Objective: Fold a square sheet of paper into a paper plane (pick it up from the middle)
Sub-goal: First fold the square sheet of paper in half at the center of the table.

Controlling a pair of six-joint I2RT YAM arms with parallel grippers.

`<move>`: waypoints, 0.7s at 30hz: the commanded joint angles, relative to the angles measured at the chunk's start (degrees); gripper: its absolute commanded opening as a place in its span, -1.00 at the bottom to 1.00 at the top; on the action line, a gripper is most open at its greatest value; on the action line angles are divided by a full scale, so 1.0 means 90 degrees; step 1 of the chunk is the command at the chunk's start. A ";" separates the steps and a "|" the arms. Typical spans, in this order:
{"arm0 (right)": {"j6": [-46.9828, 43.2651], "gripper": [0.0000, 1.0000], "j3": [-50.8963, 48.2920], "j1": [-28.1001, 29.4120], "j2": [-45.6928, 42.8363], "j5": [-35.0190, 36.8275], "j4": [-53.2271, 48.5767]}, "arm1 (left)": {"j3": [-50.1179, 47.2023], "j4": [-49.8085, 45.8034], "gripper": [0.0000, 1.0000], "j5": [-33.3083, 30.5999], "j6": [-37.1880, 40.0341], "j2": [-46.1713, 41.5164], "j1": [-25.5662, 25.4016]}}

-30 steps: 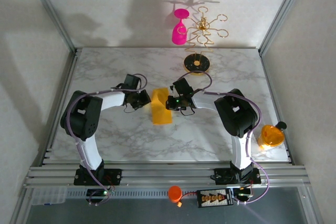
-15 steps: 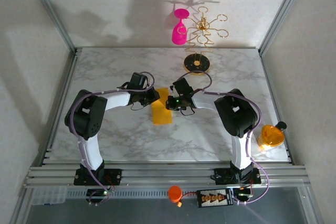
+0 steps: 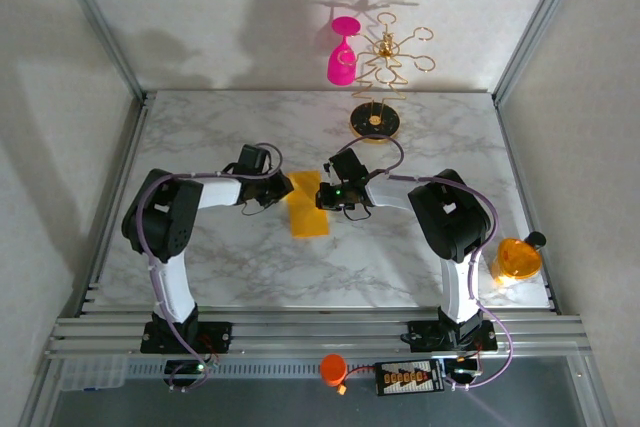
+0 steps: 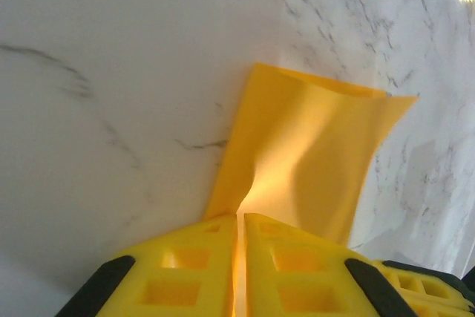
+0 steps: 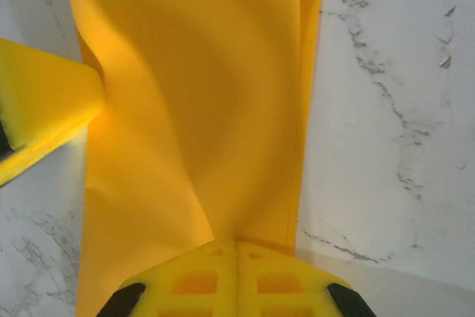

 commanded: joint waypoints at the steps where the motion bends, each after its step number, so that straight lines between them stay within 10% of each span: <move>1: -0.0240 -0.95 -0.0884 -0.0132 0.1151 0.2084 -0.2186 | -0.0104 -0.0568 -0.75 -0.0617 0.0300 -0.0236 0.0430; 9: -0.0208 -0.95 -0.0812 -0.0134 0.1190 0.2086 -0.2203 | 0.0017 0.0503 -0.77 0.0449 0.0048 -0.0586 0.0055; 21: -0.0203 -0.95 -0.0902 -0.0134 0.1214 0.2084 -0.2186 | 0.0707 0.0292 -0.78 0.0053 0.0002 0.0423 -0.0176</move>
